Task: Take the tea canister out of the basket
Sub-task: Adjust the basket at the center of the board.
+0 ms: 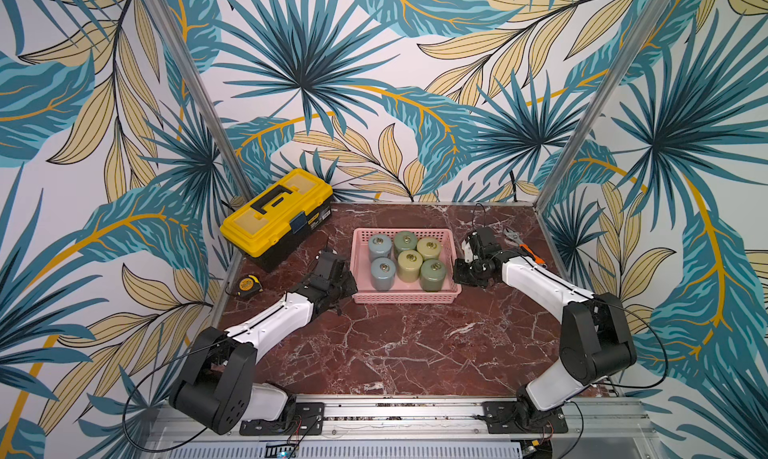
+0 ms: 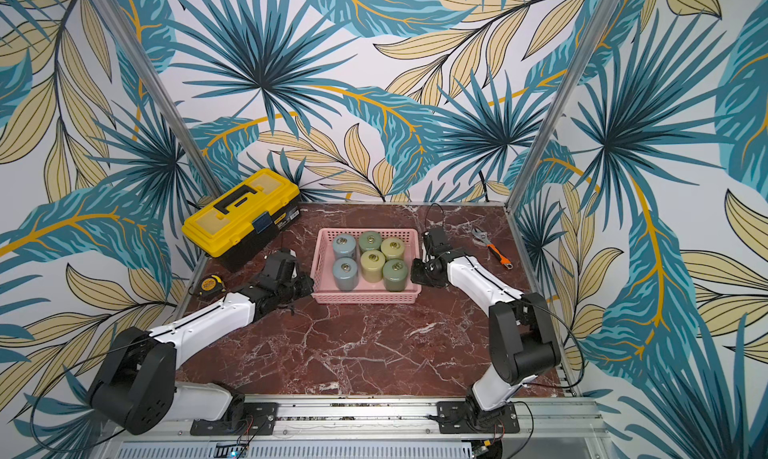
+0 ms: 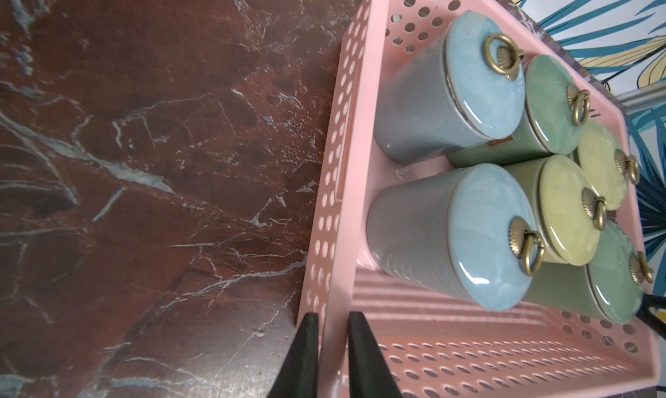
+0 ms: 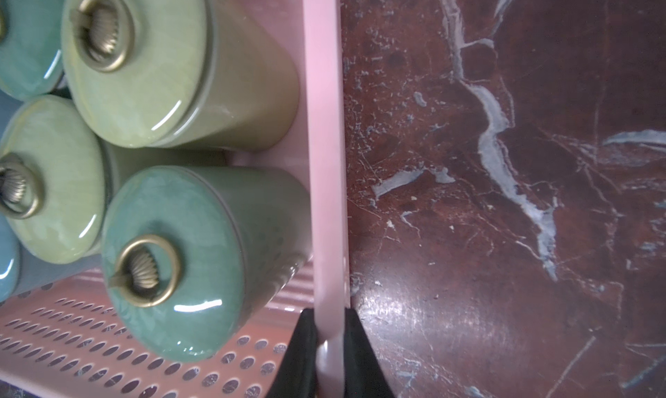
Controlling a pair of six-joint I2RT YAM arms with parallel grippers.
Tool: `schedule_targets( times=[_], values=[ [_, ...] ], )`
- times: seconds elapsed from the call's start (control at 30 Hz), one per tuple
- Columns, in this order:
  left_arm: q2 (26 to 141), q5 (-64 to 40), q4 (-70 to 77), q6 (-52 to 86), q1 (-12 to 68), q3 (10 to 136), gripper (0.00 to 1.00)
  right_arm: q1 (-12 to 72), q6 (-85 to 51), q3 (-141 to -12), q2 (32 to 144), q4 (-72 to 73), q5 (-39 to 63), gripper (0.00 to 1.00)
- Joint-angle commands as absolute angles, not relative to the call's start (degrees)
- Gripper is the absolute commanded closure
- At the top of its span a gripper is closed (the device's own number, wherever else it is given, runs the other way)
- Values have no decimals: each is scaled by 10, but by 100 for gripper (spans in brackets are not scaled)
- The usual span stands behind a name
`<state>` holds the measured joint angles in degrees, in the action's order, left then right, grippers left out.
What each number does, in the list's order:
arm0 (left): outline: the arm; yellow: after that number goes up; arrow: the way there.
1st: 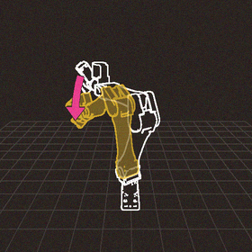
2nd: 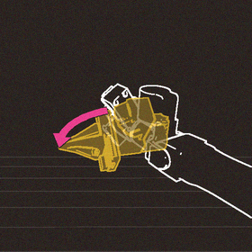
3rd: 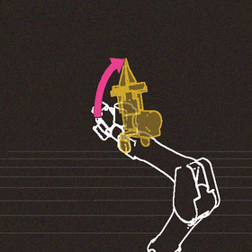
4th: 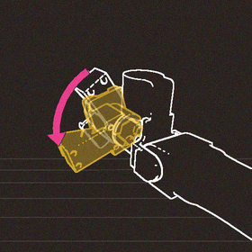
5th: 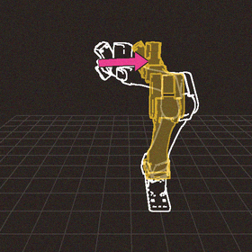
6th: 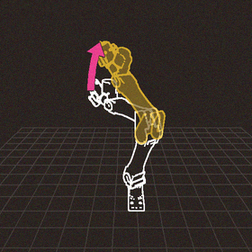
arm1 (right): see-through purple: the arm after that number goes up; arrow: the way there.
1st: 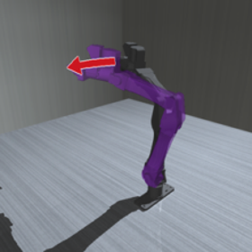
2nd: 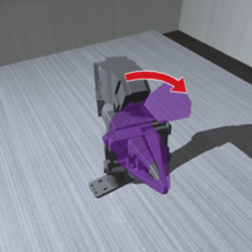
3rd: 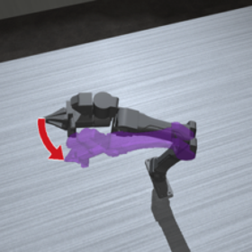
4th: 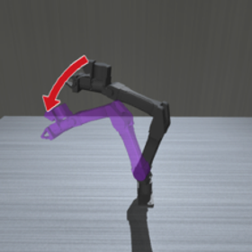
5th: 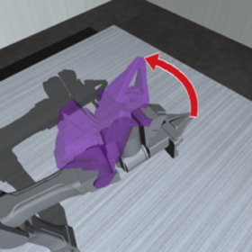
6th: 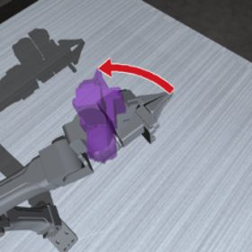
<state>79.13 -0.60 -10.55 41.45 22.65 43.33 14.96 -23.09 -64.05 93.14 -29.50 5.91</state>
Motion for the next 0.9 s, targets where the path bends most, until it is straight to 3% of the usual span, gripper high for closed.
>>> schedule_targets(
  times=[0.0, 0.27, 0.4, 0.5, 0.63, 0.87],
  values=[
    [792, -17, -81, 412, 225, 424, 86, 151, -266, -629, 910, -279, 36, 85],
    [788, -24, -65, 419, 225, 407, 90, 151, -266, -614, 908, -275, 27, 85],
    [798, -33, -65, 420, 225, 412, 74, 151, -267, -614, 910, -272, 30, 85],
    [805, -37, -61, 422, 225, 413, 69, 151, -267, -613, 913, -270, 33, 85],
    [812, -35, -60, 422, 225, 414, 70, 151, -266, -613, 915, -270, 33, 85],
    [815, -30, -62, 424, 224, 408, 84, 151, -265, -612, 916, -269, 34, 85]
  ],
)
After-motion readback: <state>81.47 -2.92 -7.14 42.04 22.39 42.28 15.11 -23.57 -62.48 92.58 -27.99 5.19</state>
